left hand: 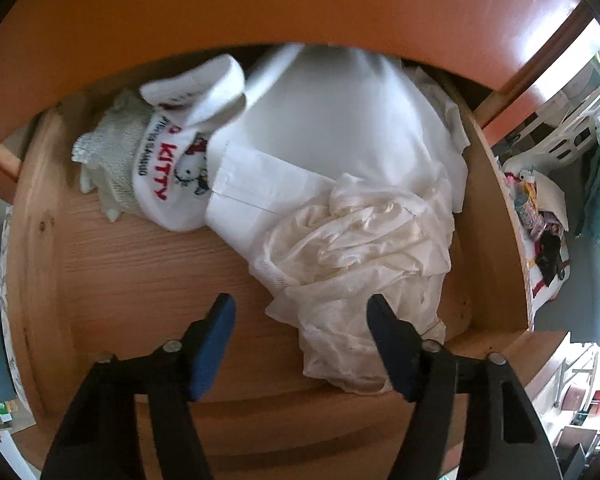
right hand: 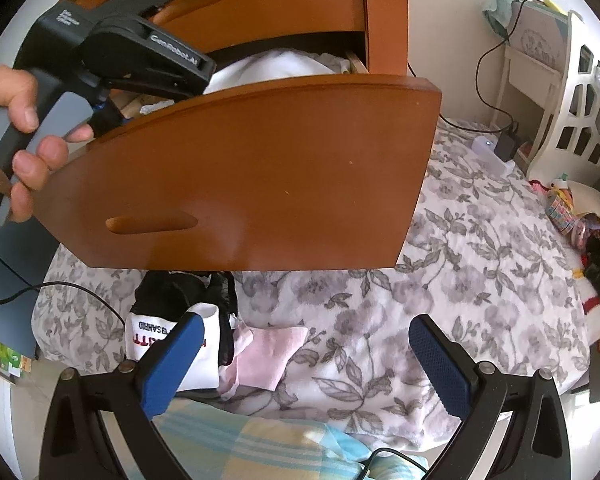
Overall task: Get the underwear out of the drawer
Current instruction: 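Reach the left tool back into the drawer toward the cream lace garment, then close the left tool on the cream lace garment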
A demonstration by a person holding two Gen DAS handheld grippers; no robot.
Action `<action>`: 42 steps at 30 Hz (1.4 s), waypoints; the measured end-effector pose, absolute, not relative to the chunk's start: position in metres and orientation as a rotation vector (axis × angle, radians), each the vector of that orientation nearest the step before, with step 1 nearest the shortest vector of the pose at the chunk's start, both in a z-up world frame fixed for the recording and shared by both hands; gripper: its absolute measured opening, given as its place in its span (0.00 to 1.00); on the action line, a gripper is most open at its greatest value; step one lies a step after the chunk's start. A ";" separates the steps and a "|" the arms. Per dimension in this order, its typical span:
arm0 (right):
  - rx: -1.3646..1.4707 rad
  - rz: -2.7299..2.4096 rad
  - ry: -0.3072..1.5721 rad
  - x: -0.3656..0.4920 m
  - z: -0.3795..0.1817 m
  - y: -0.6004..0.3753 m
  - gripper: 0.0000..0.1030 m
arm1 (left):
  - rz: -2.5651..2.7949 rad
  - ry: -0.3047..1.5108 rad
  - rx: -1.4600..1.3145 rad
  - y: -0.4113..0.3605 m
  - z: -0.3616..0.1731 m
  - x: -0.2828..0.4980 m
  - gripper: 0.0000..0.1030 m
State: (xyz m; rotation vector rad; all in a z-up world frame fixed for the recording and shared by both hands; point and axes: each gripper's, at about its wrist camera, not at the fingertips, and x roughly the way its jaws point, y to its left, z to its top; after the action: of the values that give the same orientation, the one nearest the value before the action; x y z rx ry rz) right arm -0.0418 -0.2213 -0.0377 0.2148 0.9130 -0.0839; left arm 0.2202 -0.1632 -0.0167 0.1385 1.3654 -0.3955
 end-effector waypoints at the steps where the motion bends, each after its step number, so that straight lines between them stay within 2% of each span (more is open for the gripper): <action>1: 0.215 -0.084 0.914 -0.041 -0.038 -0.222 1.00 | -0.395 1.371 0.142 -0.165 -0.019 0.221 0.64; 5: 0.217 -0.084 0.916 -0.040 -0.040 -0.223 1.00 | -0.397 1.384 0.144 -0.173 -0.025 0.224 0.57; 8: 0.218 -0.084 0.918 -0.040 -0.041 -0.223 1.00 | -0.397 1.391 0.145 -0.177 -0.028 0.229 0.47; 10: 0.217 -0.083 0.918 -0.040 -0.041 -0.222 1.00 | -0.395 1.397 0.130 -0.181 -0.031 0.231 0.38; 22: 0.209 -0.093 0.919 -0.044 -0.038 -0.222 1.00 | -0.423 1.351 0.050 -0.155 -0.033 0.222 0.10; 31: 0.200 -0.102 0.914 -0.048 -0.033 -0.219 1.00 | -0.478 1.291 -0.037 -0.119 -0.017 0.195 0.06; 42: 0.184 -0.104 0.907 -0.053 -0.026 -0.212 1.00 | -0.517 1.186 -0.143 -0.067 0.014 0.167 0.05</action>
State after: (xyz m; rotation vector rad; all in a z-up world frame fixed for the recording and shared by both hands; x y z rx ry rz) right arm -0.0530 -0.2121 -0.0264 0.1844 0.9066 -0.1044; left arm 0.1675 -0.0665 0.0139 -0.1428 1.1862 -0.5165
